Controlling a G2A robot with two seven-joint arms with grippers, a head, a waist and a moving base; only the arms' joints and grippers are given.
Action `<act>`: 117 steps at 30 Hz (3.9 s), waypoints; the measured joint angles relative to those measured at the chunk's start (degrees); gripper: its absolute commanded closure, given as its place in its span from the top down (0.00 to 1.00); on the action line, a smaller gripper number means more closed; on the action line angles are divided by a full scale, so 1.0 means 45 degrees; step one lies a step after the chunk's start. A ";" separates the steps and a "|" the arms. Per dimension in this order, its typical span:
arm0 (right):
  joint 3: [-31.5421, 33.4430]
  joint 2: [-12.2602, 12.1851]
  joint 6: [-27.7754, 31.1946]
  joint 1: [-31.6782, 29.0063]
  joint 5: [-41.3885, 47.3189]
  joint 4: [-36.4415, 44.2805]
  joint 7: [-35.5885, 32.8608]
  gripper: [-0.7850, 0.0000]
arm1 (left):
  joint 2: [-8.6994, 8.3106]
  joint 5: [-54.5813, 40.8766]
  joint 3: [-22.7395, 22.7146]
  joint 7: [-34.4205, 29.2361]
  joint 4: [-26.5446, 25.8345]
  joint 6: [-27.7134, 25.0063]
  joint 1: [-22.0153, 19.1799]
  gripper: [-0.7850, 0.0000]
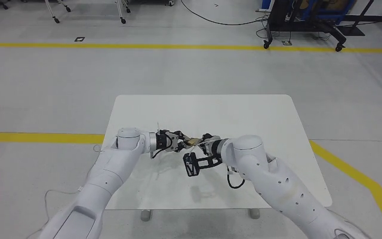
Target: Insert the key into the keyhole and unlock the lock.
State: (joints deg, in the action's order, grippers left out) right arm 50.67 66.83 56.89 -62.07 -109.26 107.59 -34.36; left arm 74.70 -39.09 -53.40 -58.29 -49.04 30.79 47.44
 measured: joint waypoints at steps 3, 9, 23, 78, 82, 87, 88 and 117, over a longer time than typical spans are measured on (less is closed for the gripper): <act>-0.0079 0.0025 0.0115 0.0037 0.0060 0.0015 -0.0060 0.00 | 0.0012 -0.0041 0.0019 0.0025 0.0063 0.0034 -0.0025 0.00; -0.0140 0.0047 0.0235 0.0059 0.0045 0.0135 -0.0199 0.00 | 0.0031 -0.0071 0.0060 0.0104 0.0120 0.0044 -0.0060 0.00; -0.0490 0.0065 0.0248 0.0266 0.0170 -0.0060 -0.0550 0.00 | 0.0020 -0.0056 0.0139 -0.0053 0.0075 0.0092 -0.0058 0.00; -0.0395 0.0219 0.0189 0.0461 0.1016 0.0036 -0.1783 1.00 | -0.0039 -0.0065 0.0305 -0.0095 -0.0323 0.0100 0.0080 0.00; -0.0019 0.0166 0.0030 0.0231 0.1254 0.0326 -0.1701 1.00 | -0.0041 -0.0100 0.0294 -0.0043 -0.0306 0.0093 0.0078 0.00; 0.0772 0.0035 -0.0201 -0.0246 0.1663 0.0826 -0.1637 1.00 | -0.0046 -0.0141 0.0264 0.0014 -0.0317 0.0016 0.0090 0.00; 0.1007 -0.0008 -0.0269 -0.0410 0.1738 0.0968 -0.1648 1.00 | -0.0049 -0.0156 0.0254 0.0021 -0.0317 0.0001 0.0096 0.00; 0.2880 -0.0258 0.0247 -0.1025 0.9635 -0.2814 0.3906 0.00 | -0.0133 -0.0590 -0.0481 0.0998 -0.0503 -0.1517 0.0325 0.00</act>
State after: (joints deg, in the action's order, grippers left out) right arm 63.63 65.67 58.00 -66.69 -65.90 94.93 -16.78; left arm 74.10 -41.75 -55.57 -53.80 -51.30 23.96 48.90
